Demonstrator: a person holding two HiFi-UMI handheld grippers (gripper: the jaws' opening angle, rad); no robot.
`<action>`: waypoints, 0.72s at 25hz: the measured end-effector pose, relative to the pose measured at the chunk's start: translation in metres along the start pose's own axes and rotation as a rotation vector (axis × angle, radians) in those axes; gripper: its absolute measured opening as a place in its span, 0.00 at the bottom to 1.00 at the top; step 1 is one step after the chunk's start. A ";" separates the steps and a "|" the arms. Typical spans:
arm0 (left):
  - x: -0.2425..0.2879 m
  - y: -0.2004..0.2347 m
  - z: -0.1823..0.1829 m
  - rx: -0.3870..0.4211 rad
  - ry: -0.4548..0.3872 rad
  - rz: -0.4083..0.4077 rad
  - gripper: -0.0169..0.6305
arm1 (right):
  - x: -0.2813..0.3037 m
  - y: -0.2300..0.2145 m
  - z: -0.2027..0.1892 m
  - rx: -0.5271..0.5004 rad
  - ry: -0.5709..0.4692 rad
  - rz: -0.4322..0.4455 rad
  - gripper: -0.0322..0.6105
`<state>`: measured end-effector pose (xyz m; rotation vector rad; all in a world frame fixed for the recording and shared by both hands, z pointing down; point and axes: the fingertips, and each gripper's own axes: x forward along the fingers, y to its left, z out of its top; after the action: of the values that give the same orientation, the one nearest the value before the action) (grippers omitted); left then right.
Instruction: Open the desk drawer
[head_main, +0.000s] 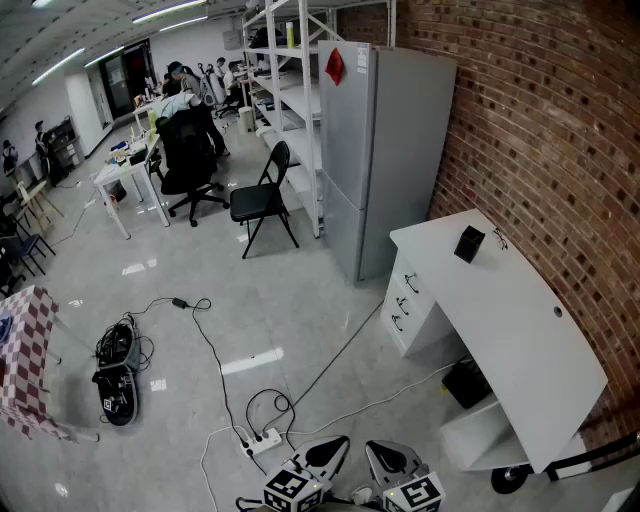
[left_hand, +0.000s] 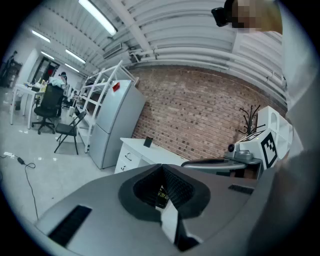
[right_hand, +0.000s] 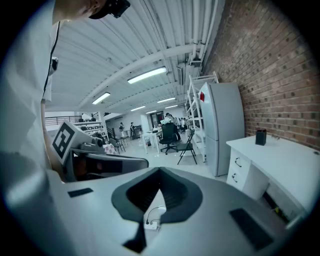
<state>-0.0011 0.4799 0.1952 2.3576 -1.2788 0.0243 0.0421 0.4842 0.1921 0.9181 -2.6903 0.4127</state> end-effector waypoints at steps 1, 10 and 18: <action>-0.001 0.001 -0.001 -0.001 0.001 -0.001 0.04 | 0.000 0.002 -0.002 -0.001 0.002 0.002 0.07; -0.004 0.002 -0.008 -0.008 0.008 -0.011 0.04 | 0.000 0.008 -0.006 0.014 0.001 0.005 0.07; -0.008 0.003 -0.009 -0.022 0.007 -0.010 0.04 | 0.000 0.010 -0.008 0.023 0.002 0.005 0.07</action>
<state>-0.0057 0.4882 0.2024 2.3431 -1.2571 0.0150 0.0368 0.4946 0.1978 0.9165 -2.6923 0.4457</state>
